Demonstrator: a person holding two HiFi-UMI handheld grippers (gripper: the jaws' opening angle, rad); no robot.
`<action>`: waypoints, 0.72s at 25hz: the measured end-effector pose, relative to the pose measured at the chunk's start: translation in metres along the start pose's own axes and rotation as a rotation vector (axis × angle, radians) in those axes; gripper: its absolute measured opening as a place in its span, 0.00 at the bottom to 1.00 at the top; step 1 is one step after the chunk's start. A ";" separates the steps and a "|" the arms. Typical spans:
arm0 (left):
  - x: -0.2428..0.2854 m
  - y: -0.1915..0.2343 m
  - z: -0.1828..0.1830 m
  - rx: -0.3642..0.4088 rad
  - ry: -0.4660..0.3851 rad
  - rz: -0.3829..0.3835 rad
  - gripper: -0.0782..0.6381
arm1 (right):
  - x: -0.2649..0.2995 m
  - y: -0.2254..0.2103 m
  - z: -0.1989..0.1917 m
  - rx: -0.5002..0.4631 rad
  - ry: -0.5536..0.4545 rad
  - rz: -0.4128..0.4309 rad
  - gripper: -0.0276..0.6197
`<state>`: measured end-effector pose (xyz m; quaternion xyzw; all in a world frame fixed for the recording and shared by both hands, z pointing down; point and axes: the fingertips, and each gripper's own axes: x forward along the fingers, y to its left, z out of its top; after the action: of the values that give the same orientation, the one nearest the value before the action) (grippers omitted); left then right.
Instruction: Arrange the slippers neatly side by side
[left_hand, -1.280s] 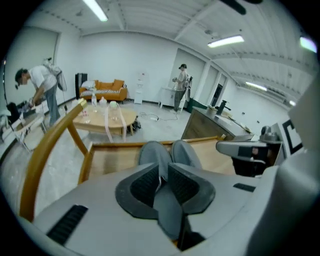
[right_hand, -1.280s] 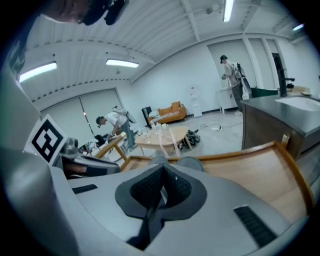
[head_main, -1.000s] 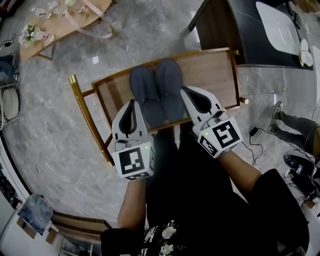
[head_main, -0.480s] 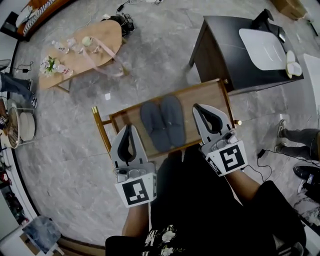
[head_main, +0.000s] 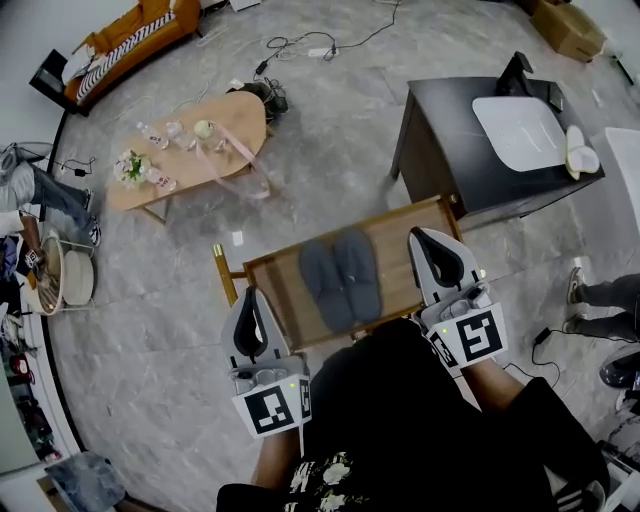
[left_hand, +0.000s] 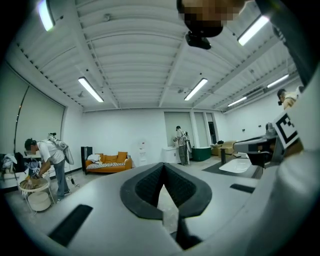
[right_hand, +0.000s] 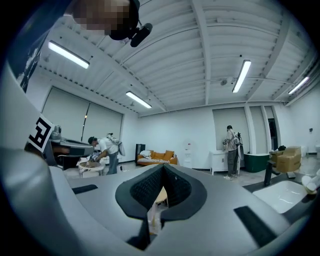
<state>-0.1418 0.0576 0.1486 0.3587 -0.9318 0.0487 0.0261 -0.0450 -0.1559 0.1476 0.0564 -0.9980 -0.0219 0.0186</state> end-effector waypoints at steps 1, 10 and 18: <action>0.000 0.000 0.001 0.003 -0.005 0.000 0.11 | -0.001 0.001 0.004 -0.009 -0.009 -0.002 0.04; -0.001 0.000 0.010 0.027 -0.040 0.005 0.11 | -0.007 0.017 0.007 -0.017 -0.030 0.004 0.04; -0.001 -0.006 0.001 0.038 -0.026 -0.022 0.11 | -0.009 0.025 0.006 -0.014 -0.031 0.015 0.04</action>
<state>-0.1368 0.0534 0.1482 0.3700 -0.9270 0.0615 0.0077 -0.0396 -0.1295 0.1420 0.0486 -0.9984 -0.0296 0.0036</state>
